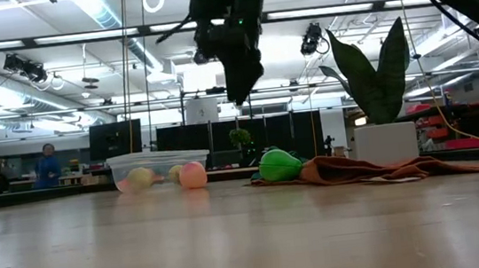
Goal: Pick and placing Produce into tupperware
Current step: Put the pear into the transparent container
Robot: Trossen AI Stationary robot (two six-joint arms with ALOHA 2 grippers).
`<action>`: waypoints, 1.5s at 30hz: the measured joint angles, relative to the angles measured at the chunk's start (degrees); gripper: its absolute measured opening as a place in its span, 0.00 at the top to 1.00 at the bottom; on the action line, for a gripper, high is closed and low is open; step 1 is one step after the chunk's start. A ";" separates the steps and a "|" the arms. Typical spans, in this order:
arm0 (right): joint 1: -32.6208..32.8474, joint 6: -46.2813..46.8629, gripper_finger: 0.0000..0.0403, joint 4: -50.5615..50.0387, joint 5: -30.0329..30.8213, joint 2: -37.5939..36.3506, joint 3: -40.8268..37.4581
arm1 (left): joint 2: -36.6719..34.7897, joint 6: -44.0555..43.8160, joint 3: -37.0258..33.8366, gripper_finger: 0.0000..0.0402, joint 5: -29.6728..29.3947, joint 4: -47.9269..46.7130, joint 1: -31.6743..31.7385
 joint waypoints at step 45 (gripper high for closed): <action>5.62 11.93 0.09 3.17 -6.45 0.94 -18.75 | -0.02 -0.63 0.00 0.90 0.23 0.01 0.01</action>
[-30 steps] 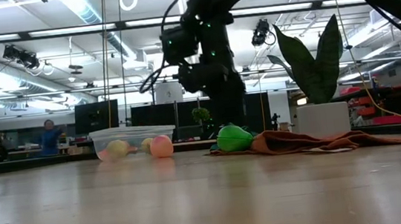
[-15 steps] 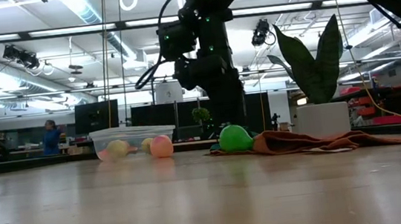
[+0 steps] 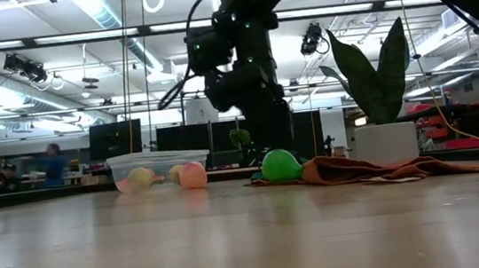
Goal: Pick and placing Produce into tupperware
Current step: Put the pear into the transparent container
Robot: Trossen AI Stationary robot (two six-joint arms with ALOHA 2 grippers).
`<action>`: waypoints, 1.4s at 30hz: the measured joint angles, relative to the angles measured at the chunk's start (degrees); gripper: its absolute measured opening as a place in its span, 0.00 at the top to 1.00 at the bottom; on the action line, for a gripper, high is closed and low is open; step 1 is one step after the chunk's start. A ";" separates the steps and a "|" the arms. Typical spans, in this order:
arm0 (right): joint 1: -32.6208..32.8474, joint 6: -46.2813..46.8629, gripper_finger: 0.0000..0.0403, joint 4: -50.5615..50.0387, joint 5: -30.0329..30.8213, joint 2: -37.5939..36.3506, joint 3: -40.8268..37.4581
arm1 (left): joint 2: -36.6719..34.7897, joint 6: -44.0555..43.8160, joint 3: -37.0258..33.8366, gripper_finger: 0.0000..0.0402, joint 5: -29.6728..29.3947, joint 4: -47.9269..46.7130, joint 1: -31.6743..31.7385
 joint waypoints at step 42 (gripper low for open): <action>-0.11 4.69 0.65 9.16 -0.39 0.00 -8.18 | 0.00 0.00 0.00 0.89 0.00 -0.01 0.00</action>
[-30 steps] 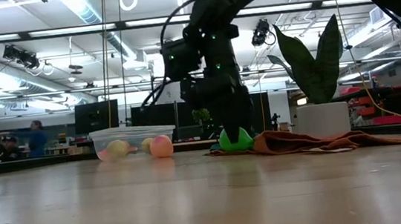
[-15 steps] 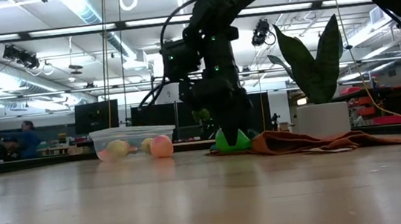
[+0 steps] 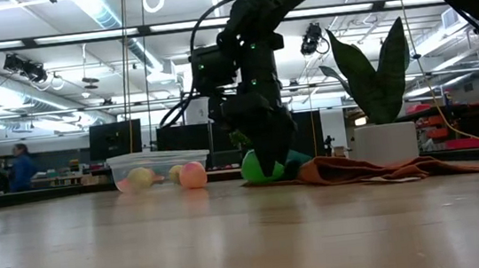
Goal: Pick and placing Produce into tupperware
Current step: Put the pear into the transparent container
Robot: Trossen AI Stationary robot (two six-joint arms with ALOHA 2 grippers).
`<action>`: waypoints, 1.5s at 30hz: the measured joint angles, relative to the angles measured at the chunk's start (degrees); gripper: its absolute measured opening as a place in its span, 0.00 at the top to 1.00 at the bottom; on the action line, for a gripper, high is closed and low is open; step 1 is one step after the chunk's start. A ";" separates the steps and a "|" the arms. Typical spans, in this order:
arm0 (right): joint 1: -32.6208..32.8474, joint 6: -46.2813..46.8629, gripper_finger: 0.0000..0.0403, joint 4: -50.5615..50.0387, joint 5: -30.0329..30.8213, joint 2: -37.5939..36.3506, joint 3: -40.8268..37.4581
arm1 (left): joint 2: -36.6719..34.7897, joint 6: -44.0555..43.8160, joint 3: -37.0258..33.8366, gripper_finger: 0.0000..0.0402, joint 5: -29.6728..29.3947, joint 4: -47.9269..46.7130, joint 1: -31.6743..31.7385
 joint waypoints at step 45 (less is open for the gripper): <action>7.71 -32.77 0.16 4.95 3.40 -5.36 1.68 | -0.02 0.00 0.00 0.89 0.00 -0.25 -0.02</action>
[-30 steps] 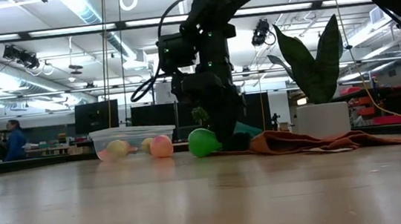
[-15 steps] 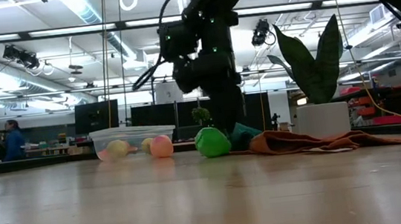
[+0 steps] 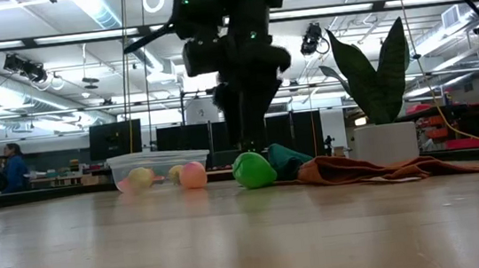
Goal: Pick and placing Produce into tupperware
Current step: Put the pear into the transparent container
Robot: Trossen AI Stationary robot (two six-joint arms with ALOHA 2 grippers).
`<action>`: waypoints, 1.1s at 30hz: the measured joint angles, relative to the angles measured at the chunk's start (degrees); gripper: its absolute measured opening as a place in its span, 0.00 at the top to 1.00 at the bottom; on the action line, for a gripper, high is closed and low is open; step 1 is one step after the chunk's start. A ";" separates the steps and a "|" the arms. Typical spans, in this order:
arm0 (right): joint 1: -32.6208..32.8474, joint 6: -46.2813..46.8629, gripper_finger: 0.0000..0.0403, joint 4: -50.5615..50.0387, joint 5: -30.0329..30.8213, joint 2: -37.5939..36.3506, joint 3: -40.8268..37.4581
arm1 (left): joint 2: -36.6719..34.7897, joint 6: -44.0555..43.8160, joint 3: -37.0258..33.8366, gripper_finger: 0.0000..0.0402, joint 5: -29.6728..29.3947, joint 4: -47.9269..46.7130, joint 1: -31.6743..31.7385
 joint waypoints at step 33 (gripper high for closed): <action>-3.77 0.11 0.16 6.22 -2.32 1.25 -8.78 | -0.02 0.02 -0.02 0.87 0.00 0.00 0.00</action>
